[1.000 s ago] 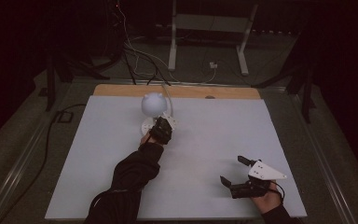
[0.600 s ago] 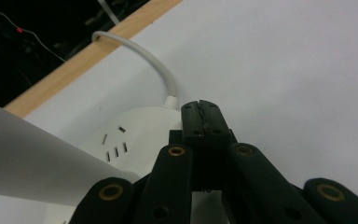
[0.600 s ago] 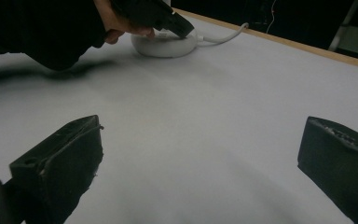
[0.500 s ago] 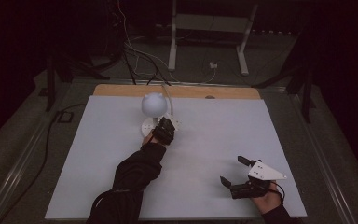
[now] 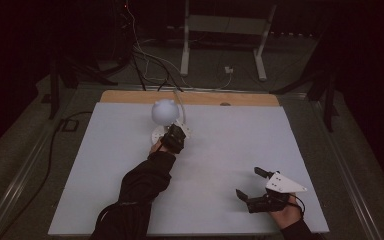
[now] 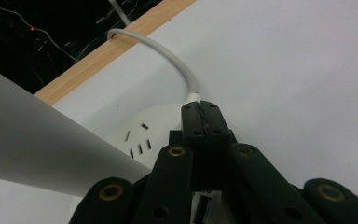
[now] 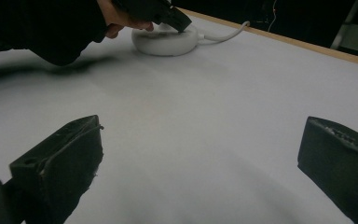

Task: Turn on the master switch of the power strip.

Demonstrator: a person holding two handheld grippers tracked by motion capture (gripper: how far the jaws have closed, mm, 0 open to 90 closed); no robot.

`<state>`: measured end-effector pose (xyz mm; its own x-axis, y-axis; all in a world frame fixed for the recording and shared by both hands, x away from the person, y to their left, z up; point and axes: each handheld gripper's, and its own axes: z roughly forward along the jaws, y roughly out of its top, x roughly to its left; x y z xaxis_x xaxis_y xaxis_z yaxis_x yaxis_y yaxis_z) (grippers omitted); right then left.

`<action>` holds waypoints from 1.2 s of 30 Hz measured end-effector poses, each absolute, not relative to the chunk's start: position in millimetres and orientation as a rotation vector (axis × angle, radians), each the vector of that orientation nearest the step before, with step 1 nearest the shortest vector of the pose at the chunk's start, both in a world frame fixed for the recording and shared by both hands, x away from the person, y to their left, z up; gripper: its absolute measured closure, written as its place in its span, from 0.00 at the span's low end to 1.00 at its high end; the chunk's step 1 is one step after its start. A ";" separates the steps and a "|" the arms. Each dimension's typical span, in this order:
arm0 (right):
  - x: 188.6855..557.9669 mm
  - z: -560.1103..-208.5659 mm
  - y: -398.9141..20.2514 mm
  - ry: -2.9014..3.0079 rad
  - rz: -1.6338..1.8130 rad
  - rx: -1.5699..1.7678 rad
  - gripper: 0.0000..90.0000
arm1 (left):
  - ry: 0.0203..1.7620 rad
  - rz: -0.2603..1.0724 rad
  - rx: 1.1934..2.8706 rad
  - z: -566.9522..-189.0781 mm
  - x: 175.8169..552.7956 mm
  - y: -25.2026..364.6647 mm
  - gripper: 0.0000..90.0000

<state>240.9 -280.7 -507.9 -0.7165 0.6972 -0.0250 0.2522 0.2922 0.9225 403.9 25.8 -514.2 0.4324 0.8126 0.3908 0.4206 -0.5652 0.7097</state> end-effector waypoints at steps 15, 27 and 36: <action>240.8 -507.8 -280.0 2.143 1.408 0.842 0.00 | 0.978 1.051 2.241 -515.3 403.7 25.7 1.00; 240.5 -507.9 -279.9 2.144 1.406 0.843 0.00 | 0.956 1.042 2.308 -512.4 406.8 21.1 1.00; 240.6 -508.6 -279.4 2.148 1.405 0.843 0.00 | 0.944 0.968 2.377 -506.4 411.6 21.7 1.00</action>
